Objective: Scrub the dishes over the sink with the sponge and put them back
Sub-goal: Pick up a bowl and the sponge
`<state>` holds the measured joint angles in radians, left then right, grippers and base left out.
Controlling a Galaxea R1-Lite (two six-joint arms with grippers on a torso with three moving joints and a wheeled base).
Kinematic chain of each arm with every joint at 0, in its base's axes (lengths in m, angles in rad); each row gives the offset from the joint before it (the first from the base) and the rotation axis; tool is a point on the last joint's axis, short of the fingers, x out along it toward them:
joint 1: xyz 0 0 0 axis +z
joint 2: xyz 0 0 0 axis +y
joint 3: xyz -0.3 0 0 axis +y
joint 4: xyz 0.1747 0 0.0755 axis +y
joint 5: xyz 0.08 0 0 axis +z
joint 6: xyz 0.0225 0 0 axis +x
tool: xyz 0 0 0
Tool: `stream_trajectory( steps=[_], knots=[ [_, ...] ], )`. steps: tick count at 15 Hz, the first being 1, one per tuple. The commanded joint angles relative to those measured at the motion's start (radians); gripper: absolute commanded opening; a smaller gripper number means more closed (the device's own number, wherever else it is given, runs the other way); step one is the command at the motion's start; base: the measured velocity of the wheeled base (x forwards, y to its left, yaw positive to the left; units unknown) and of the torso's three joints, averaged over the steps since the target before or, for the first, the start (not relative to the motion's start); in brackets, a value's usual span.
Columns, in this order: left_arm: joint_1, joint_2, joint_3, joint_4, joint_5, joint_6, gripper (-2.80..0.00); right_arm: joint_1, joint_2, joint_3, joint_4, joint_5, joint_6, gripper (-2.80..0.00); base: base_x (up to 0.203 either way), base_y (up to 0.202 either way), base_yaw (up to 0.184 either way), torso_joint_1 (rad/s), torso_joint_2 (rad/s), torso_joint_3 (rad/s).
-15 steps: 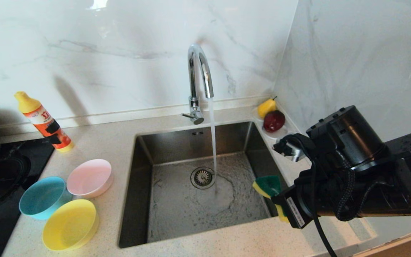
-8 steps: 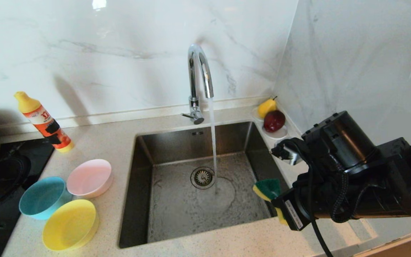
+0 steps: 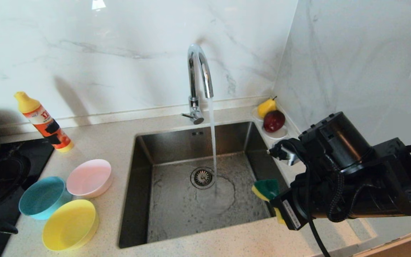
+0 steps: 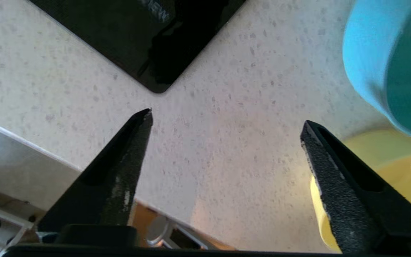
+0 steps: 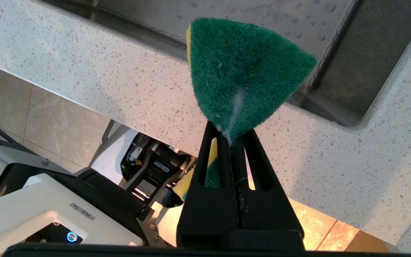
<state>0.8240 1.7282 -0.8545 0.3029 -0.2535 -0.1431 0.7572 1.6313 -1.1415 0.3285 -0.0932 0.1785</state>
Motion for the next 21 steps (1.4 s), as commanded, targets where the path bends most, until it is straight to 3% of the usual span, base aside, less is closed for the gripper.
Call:
stream_trajectory(
  steps=[1,5,7,10,16,21],
  knots=[
    [0.0,0.023,0.032,-0.033,-0.001,-0.001,0.0,0.001,0.001,0.006,-0.015,-0.002,0.001,-2.8,0.0,0.0,0.0,0.0,0.0,0.0],
    [0.001,-0.033,0.026,-0.054,-0.03,-0.045,0.0,-0.004,-0.001,0.012,-0.026,-0.003,0.001,-2.8,0.0,0.0,0.0,0.0,0.0,0.0],
    [0.001,-0.105,0.01,-0.004,-0.102,-0.054,0.0,-0.007,0.001,0.012,-0.026,-0.003,0.001,-2.8,0.0,0.0,0.0,0.0,0.0,0.0],
    [0.001,-0.116,-0.108,0.103,-0.17,-0.068,0.0,-0.008,0.003,0.014,-0.027,-0.002,0.001,-2.8,0.0,0.0,0.0,0.0,0.0,0.0],
    [0.0,0.087,-0.117,-0.016,-0.163,-0.135,0.0,-0.022,0.029,0.017,-0.028,0.001,0.001,-2.8,0.0,0.0,0.0,0.0,0.0,0.0],
    [-0.007,0.096,-0.106,-0.03,-0.162,-0.151,0.0,-0.022,0.033,0.014,-0.029,0.003,0.001,-2.8,0.0,0.0,0.0,0.0,0.0,0.0]
  ],
)
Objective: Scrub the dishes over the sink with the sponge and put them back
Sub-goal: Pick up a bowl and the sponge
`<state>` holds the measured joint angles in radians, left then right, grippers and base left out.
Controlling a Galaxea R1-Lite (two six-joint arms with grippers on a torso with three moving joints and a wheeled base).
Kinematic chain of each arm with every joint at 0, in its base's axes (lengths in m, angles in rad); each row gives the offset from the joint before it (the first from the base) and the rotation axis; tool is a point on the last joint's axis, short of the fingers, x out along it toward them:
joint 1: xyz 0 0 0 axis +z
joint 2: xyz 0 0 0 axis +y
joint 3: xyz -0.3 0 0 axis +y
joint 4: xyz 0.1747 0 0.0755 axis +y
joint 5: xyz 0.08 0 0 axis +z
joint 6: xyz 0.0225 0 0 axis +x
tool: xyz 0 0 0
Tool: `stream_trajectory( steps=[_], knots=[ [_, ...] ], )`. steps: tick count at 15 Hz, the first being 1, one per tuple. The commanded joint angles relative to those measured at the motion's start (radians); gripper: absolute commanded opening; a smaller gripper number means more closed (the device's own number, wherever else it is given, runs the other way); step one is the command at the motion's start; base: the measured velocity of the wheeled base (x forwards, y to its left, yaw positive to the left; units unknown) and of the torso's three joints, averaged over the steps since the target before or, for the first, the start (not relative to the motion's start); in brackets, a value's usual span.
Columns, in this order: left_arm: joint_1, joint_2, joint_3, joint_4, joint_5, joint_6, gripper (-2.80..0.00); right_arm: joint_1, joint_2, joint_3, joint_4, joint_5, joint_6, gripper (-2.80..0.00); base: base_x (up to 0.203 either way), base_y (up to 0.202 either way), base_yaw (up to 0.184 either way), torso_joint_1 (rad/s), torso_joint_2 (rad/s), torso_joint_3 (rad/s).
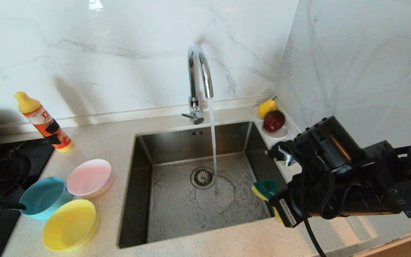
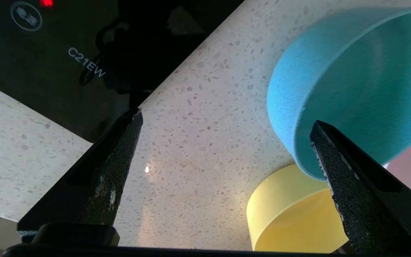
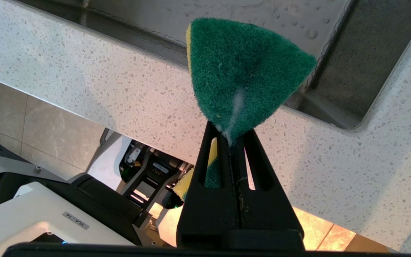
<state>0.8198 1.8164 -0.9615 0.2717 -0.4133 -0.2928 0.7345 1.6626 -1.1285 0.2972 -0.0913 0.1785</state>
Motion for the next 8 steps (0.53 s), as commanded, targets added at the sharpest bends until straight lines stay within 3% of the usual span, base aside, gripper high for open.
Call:
stream_trajectory(
  steps=[1,5,8],
  knots=[
    [-0.009,0.01,0.002,0.001,-0.002,-0.002,0.0,0.0,0.002,0.004,0.002,0.001,0.001,-2.8,0.0,0.0,0.0,0.0,0.0,0.0],
    [-0.025,0.034,0.003,-0.019,0.007,-0.01,0.0,-0.004,0.002,0.004,0.002,0.001,0.001,-2.8,0.0,0.0,0.0,0.0,0.0,0.0],
    [-0.045,0.056,0.006,-0.038,0.077,-0.028,0.0,-0.008,0.003,0.004,0.0,0.001,0.001,-2.8,0.0,0.0,0.0,0.0,0.0,0.0]
  ],
)
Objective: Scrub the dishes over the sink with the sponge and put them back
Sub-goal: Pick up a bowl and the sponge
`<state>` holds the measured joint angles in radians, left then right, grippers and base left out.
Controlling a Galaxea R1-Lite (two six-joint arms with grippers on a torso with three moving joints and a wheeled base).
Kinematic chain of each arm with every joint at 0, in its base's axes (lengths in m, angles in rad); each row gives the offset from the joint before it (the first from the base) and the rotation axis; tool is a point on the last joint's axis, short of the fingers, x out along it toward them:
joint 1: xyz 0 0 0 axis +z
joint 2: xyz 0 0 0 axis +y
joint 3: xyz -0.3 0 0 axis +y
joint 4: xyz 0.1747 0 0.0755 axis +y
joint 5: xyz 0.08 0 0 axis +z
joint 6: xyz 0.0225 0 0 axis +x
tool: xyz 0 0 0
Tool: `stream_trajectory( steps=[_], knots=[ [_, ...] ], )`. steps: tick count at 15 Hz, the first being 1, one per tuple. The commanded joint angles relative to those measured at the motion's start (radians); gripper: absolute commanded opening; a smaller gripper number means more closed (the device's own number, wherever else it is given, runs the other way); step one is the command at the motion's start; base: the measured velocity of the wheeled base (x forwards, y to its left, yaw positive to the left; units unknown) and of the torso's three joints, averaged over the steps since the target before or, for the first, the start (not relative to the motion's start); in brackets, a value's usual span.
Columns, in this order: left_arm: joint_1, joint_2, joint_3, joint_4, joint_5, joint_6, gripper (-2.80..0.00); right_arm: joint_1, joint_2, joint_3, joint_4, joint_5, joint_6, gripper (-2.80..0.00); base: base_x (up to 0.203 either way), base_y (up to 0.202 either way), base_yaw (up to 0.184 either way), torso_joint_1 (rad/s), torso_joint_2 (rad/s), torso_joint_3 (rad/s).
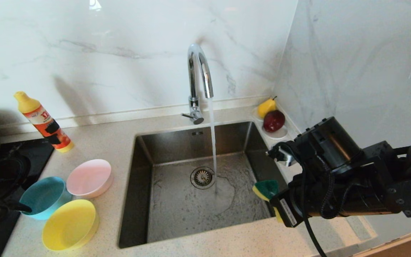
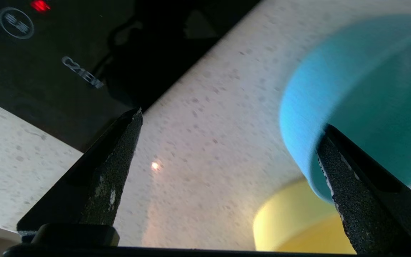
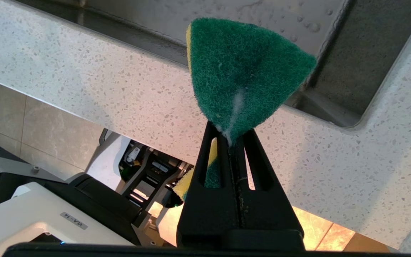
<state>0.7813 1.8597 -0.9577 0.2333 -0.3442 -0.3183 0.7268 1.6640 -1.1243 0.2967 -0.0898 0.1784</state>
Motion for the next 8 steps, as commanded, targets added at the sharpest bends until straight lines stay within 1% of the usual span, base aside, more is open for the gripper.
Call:
stream_trajectory(
  steps=[1,4,6,8],
  knots=[
    [-0.01,0.012,0.005,-0.001,0.011,-0.005,0.0,-0.005,0.003,0.0,0.001,-0.001,0.001,-2.8,0.0,0.0,0.0,0.0,0.0,0.0],
    [-0.035,0.012,0.023,-0.005,0.016,-0.007,0.0,-0.01,0.003,0.019,-0.04,-0.002,0.001,-2.8,0.0,0.0,0.0,0.0,0.0,0.0],
    [-0.052,0.01,0.023,-0.006,0.016,-0.024,0.0,-0.012,0.003,0.034,-0.081,-0.003,-0.001,-2.8,0.0,0.0,0.0,0.0,0.0,0.0],
    [-0.065,0.013,0.023,-0.006,0.021,-0.03,0.0,-0.014,0.003,0.035,-0.082,-0.002,-0.001,-2.8,0.0,0.0,0.0,0.0,0.0,0.0]
  ],
)
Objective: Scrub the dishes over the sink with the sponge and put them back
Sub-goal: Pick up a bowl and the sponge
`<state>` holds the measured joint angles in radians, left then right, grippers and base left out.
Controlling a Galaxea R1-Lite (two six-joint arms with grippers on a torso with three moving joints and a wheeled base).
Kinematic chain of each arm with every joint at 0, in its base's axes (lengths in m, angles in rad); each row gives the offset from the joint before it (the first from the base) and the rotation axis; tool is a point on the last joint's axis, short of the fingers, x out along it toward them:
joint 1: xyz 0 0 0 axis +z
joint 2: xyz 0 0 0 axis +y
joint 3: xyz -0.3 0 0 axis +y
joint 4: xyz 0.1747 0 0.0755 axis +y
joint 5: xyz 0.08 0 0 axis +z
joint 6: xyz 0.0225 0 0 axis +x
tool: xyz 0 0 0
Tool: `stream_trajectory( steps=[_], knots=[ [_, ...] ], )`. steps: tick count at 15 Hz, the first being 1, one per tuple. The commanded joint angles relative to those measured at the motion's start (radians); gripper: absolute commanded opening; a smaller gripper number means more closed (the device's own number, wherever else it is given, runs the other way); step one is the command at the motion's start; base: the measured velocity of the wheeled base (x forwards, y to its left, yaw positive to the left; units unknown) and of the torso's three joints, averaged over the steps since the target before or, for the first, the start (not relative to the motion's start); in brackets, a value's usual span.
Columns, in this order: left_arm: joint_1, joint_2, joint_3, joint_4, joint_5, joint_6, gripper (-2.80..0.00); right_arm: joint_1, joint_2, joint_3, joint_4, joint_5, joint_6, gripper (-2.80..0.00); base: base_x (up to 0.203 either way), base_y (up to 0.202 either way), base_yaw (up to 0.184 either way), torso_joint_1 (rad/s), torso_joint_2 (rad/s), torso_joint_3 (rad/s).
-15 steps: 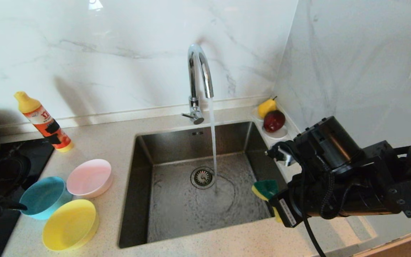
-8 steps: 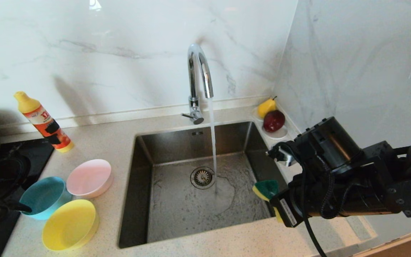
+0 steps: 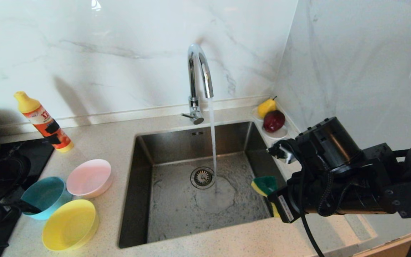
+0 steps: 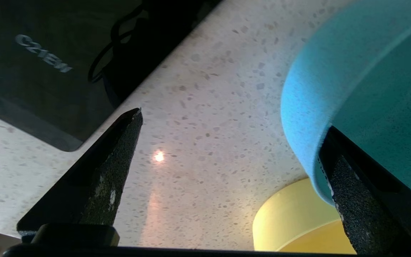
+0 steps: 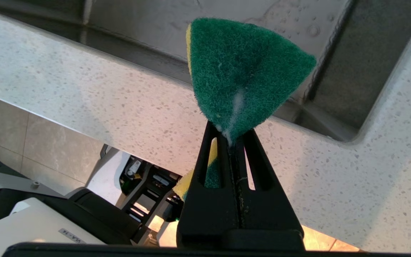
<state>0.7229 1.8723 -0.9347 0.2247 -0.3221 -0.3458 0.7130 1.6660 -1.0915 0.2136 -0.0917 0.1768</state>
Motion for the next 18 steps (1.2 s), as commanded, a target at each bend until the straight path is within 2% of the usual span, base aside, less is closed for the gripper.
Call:
stream_trajectory(
  steps=[1,12,13,18],
  knots=[
    [-0.008,0.002,0.0,0.002,0.0,-0.005,0.0,-0.001,0.001,0.004,0.001,0.0,0.001,-2.8,0.0,0.0,0.0,0.0,0.0,0.0],
    [-0.011,0.025,0.007,-0.016,0.035,-0.007,0.0,-0.009,-0.005,0.01,0.0,0.0,0.001,-2.8,0.0,0.0,0.0,0.0,0.0,0.0],
    [-0.011,0.025,0.005,-0.016,0.035,-0.007,-2.8,-0.012,-0.005,0.01,0.0,0.0,0.0,-2.8,0.0,0.0,0.0,0.0,0.0,0.0],
    [-0.01,0.023,-0.011,-0.016,0.04,-0.006,-2.8,-0.012,-0.005,0.015,-0.001,0.0,0.001,-2.8,0.0,0.0,0.0,0.0,0.0,0.0]
  ],
)
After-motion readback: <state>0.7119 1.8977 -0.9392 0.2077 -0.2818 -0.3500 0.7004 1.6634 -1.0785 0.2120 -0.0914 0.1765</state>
